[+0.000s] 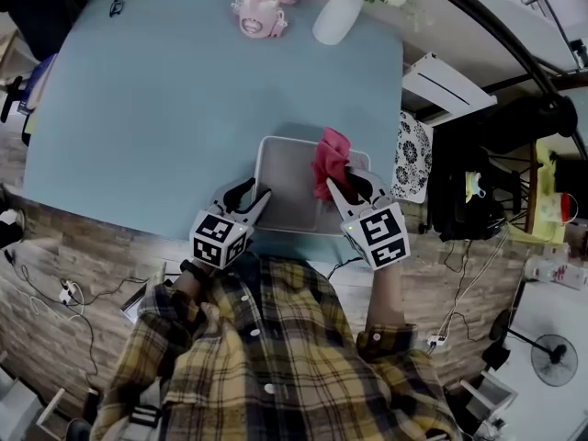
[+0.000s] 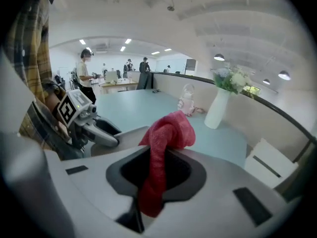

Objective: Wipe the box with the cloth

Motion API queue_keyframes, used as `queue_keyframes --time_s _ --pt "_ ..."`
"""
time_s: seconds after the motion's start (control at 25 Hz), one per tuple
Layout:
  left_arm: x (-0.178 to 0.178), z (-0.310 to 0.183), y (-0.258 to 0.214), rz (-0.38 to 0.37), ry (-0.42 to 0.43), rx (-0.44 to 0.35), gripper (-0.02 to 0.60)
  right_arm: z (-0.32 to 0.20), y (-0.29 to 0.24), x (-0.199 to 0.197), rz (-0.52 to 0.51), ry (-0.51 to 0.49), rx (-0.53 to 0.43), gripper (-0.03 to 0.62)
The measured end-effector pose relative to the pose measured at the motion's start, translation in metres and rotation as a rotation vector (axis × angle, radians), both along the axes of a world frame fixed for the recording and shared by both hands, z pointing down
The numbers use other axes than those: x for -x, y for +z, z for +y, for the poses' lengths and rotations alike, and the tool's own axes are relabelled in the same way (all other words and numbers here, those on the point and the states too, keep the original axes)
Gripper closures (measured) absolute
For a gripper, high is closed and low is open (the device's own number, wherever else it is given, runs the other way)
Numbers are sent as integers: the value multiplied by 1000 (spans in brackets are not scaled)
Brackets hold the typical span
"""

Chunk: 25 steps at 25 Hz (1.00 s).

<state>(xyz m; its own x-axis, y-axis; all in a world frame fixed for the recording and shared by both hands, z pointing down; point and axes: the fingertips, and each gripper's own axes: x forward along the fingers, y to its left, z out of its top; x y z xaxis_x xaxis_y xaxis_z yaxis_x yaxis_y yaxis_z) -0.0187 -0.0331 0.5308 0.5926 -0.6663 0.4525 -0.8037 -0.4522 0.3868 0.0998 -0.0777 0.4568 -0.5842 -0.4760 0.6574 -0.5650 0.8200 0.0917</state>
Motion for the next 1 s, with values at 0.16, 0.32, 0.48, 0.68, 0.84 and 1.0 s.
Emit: queue_keyframes --time_s 0.16,0.32,0.48,0.68,0.84,1.0 --pt "-1 -1 0 2 -2 -2 419 8 6 51 -88 -80 44 525" --pt "-1 -1 0 6 -6 -7 419 20 26 85 -95 -149 105 525" --pt "0 0 1 8 -8 -8 419 30 48 97 -47 -189 158 525" --pt "1 0 1 10 -5 -9 419 34 62 99 -26 -188 196 525" --pt "1 0 1 10 -7 -8 419 35 67 97 12 -199 209 525" --pt "0 -1 2 8 -4 -7 419 36 67 93 66 -220 186 525"
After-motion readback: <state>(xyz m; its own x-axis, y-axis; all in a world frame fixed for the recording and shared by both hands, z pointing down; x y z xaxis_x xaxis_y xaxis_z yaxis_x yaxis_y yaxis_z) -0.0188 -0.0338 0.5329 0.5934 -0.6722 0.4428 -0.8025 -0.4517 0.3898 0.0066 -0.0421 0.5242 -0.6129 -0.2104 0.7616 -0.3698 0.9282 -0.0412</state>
